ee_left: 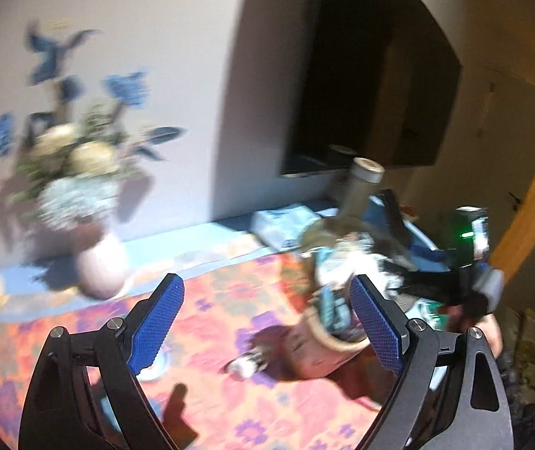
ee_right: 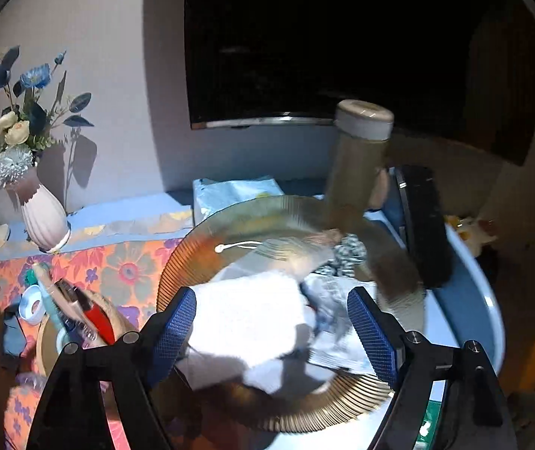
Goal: Organize soft objects
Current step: 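Move both open tools back to the blue cloth on the table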
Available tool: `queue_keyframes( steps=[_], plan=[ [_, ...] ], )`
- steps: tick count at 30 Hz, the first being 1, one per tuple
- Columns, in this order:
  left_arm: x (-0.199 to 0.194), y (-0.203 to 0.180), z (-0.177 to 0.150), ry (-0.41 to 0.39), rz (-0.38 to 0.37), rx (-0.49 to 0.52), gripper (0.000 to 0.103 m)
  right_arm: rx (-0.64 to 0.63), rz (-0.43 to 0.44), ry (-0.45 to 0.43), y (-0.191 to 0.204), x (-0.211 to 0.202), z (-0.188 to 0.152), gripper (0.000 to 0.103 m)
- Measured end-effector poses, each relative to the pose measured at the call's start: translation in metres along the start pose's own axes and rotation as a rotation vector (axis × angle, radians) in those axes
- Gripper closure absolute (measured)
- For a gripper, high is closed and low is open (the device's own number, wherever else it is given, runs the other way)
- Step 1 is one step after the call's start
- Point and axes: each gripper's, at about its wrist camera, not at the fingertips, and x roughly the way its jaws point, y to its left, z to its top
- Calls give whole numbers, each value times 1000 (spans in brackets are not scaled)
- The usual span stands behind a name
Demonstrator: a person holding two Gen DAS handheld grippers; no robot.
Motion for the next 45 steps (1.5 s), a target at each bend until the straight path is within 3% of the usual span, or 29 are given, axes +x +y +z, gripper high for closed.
queue_keyframes(
  steps=[4,9,12,17,21,24,26,29,32,34,36,38,42,45],
  plan=[
    [-37,35,-13,-32,95,-43,14,68,45,-55,-9,-38,-2,21],
    [-85,80,-23,-84,206,-110,13,6,244,-123,35,-87,-8,20],
    [-96,103,-35,-77,246,-142,13,-55,366,-92,80,-95,-21,19],
    [-65,126,-71,26,316,-168,14,-191,521,16,163,-83,-60,19],
    [-31,140,-110,129,347,-151,14,-273,501,89,213,-56,-78,19],
    [-35,153,-123,183,446,-101,14,-262,525,159,235,-28,-77,19],
    [-64,169,-122,152,492,-108,14,-256,531,194,245,-13,-76,19],
    [-134,198,-110,41,563,-204,14,-255,533,191,259,3,-74,19],
    [-154,206,-108,12,649,-224,14,-239,518,205,271,22,-68,19],
    [-133,204,-114,21,595,-209,13,-229,528,227,280,40,-66,19],
    [-87,200,-133,73,448,-210,12,-242,520,240,289,54,-65,19],
    [-44,194,-148,143,367,-217,12,-262,506,250,295,65,-66,19],
    [30,179,-178,274,304,-181,12,-294,483,262,301,86,-68,19],
    [51,167,-184,318,237,-146,12,-287,501,262,303,99,-66,19]
  ],
)
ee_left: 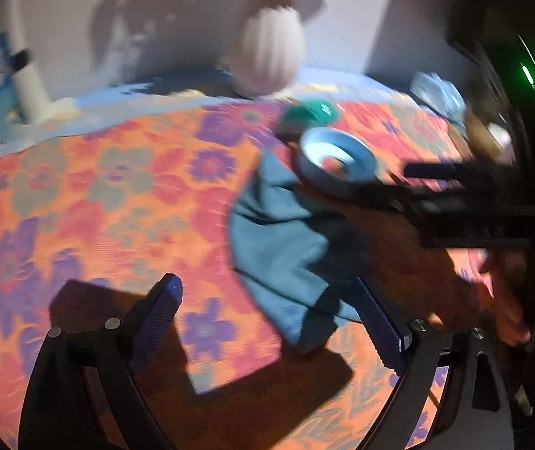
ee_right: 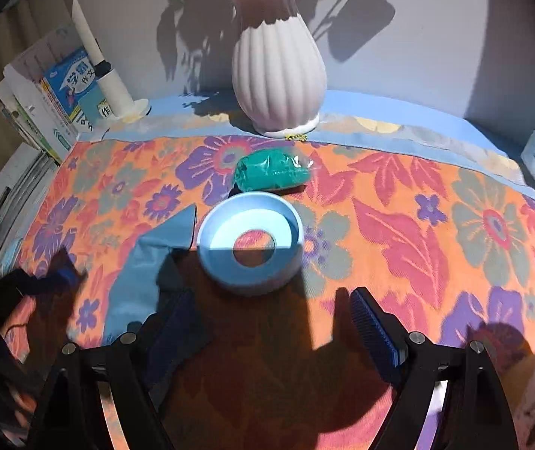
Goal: Organize soft objects
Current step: 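Move both open tools back to the blue cloth on the table, then grasp blue-grey cloth with left tool and lift it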
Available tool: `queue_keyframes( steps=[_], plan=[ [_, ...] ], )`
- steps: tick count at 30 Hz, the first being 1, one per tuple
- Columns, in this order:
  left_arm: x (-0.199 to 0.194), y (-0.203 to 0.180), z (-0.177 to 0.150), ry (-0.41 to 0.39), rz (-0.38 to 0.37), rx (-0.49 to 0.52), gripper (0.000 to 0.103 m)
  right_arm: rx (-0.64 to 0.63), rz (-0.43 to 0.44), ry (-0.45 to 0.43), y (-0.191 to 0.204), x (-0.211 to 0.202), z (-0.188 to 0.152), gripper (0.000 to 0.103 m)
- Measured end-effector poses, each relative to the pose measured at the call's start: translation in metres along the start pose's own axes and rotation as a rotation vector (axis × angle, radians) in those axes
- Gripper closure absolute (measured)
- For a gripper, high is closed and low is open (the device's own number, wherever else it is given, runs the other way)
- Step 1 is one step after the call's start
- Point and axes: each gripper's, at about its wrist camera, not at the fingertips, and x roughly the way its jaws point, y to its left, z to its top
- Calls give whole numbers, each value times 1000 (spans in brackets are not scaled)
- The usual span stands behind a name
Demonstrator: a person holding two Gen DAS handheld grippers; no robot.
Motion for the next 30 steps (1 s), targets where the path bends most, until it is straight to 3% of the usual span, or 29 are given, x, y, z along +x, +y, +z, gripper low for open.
queue_keyframes(
  steps=[11,12,15,16,20,22,24,26,30],
  plan=[
    [20,-19,2,13,12,75,3,-61,-60,-41,17,29,15,19],
    [21,-23,2,17,22,89,3,-63,-66,-46,18,29,15,20],
    [24,-27,5,18,35,94,4,-79,-62,-65,21,27,13,37],
    [25,-28,5,16,37,97,4,-78,-69,-71,21,26,13,37],
    [18,-28,5,-31,35,104,45,-48,-51,-95,15,18,10,38],
    [16,-23,4,-46,38,82,56,-27,-26,-115,11,11,7,38],
    [10,-15,2,-63,0,48,83,-2,-9,-124,6,4,2,38],
    [8,-11,0,-64,-31,28,91,10,-5,-128,4,-6,-8,38],
    [-8,-15,-12,-78,-40,26,92,18,12,-166,6,-39,-30,38]
  ],
)
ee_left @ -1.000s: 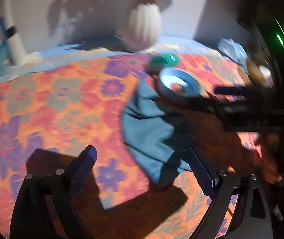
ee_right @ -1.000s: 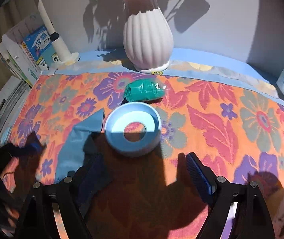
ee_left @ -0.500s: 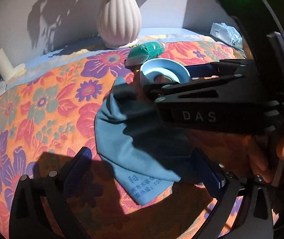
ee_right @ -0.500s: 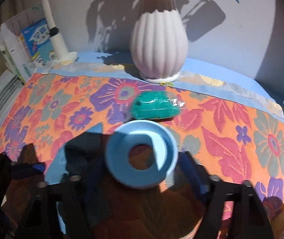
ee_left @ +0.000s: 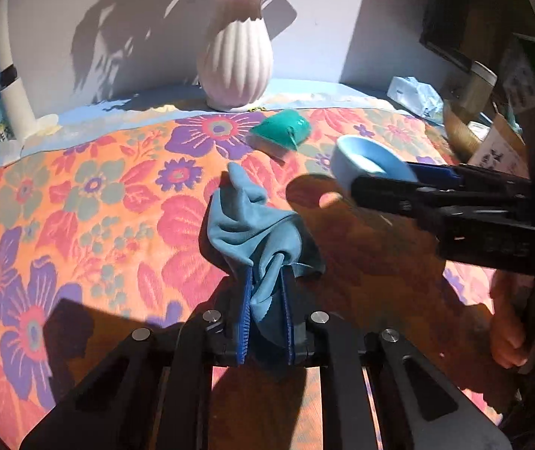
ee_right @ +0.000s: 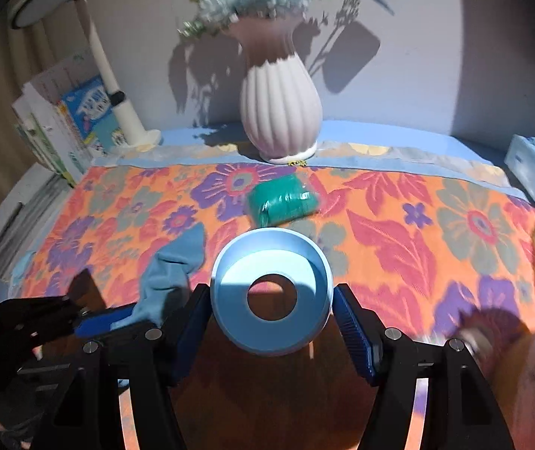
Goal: Organize soft objects
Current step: 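Grasp blue-grey cloth with left tool and lift it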
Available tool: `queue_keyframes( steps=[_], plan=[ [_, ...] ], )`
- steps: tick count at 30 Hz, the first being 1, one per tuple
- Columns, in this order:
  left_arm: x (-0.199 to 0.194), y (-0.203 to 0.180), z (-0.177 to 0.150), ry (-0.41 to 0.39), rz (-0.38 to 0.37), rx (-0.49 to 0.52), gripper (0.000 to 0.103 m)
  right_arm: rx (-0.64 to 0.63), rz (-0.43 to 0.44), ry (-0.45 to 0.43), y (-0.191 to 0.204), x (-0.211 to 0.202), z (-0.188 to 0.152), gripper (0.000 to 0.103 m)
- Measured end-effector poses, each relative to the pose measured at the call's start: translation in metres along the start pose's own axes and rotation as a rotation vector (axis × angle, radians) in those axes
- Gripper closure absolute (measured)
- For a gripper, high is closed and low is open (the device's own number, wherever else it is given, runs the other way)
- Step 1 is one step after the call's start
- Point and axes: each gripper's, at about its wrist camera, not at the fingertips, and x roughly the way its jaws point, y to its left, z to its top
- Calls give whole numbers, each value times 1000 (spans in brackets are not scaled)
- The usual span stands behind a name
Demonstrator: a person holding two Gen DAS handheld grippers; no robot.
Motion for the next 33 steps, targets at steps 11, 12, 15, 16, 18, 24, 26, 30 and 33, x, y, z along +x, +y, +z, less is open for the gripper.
queue_keyframes(
  steps=[11,12,15,16,18,24,26,30,33],
  plan=[
    [-90,-24,-7,-160,-24,-10,92,81,-12,-92,-11,-95,-32,38],
    [-100,-27,-5,-179,-29,-11,92,83,-13,-102,-11,-102,-33,38],
    [-127,-39,0,-236,-43,-5,92,93,-19,-140,-14,-126,-36,38],
    [-136,-45,3,-257,-45,1,92,98,-19,-152,-15,-134,-37,38],
    [-150,-57,8,-293,-59,9,92,103,-18,-176,-17,-151,-39,38],
    [-173,-105,42,-375,-141,46,92,127,-65,-248,-30,-200,-44,38],
    [-174,-120,54,-382,-186,51,92,147,-86,-270,-41,-214,-44,38],
    [-167,-162,84,-387,-242,98,92,216,-155,-322,-74,-250,-47,38],
    [-154,-195,105,-369,-302,131,92,283,-231,-354,-107,-274,-47,38]
  ],
)
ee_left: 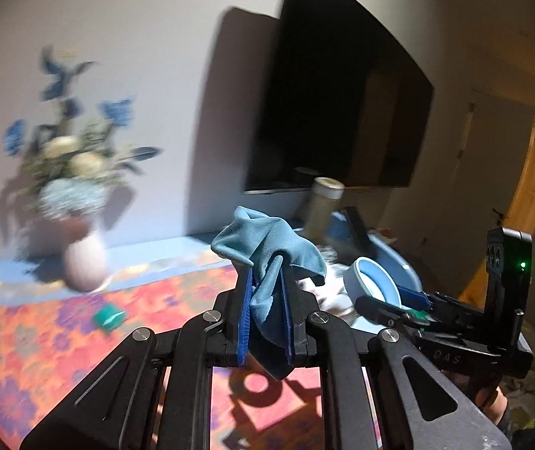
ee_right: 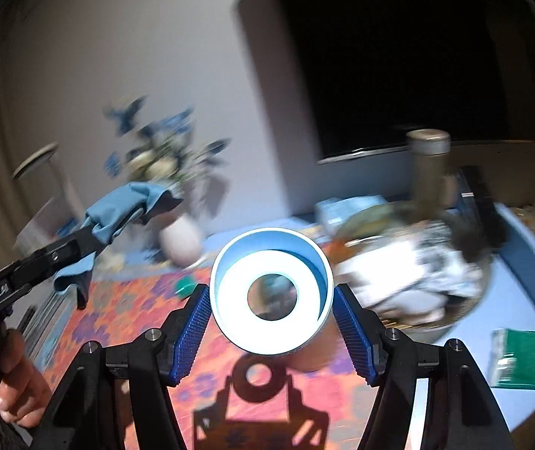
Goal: Organize soft objects
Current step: 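Grasp blue-grey cloth with left tool and lift it, then carry blue-grey cloth to the glass bowl and open left tool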
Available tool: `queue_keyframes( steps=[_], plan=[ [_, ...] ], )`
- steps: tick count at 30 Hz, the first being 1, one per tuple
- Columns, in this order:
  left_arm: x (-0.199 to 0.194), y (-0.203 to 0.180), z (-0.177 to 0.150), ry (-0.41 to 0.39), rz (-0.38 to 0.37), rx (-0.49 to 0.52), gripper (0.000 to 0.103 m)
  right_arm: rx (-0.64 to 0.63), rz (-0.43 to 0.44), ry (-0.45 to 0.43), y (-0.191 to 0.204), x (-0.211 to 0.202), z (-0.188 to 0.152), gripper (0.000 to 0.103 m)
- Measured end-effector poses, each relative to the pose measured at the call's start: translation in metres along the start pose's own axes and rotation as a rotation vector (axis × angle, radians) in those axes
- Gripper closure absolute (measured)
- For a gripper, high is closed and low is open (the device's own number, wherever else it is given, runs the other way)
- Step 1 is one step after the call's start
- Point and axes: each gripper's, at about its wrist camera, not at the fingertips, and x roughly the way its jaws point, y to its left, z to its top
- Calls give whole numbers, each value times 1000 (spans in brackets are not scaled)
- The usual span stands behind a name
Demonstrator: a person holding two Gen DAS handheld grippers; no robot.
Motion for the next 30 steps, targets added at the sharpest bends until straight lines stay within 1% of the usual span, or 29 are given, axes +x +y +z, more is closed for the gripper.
queue_keyframes(
  steps=[2,5,10,14,15,18,19,20,21,22,23,24,25,27,30],
  plan=[
    [19,-17,10,16,-39,18,92,37,-40,-22,-22,-8,10,38],
    [51,-44,22,38,-78,55,92,105,-131,-46,-61,-11,25,38],
    [113,-74,37,105,-123,86,92,205,-238,-27,-117,-1,42,38],
    [155,-83,41,147,-121,99,92,252,-272,-1,-148,17,49,38],
    [168,-82,42,164,-126,86,91,256,-279,6,-154,24,51,37],
    [189,-83,42,181,-135,72,90,249,-286,29,-164,43,54,37],
    [193,-84,42,185,-130,79,87,245,-290,39,-166,52,55,36],
    [199,-86,42,192,-122,88,72,241,-296,50,-168,59,55,36],
    [203,-86,42,202,-117,93,54,236,-295,61,-170,66,55,34],
    [207,-85,42,219,-109,97,42,227,-288,84,-172,75,54,32],
    [208,-85,43,222,-100,96,21,223,-281,107,-174,81,52,32],
    [205,-82,43,203,-93,91,18,225,-274,127,-175,86,49,32],
    [200,-79,44,189,-100,88,18,234,-266,136,-177,89,45,32],
    [188,-69,46,185,-124,67,18,240,-244,142,-178,89,39,32],
    [159,-49,51,152,-120,37,18,249,-239,147,-177,82,32,32]
  ],
)
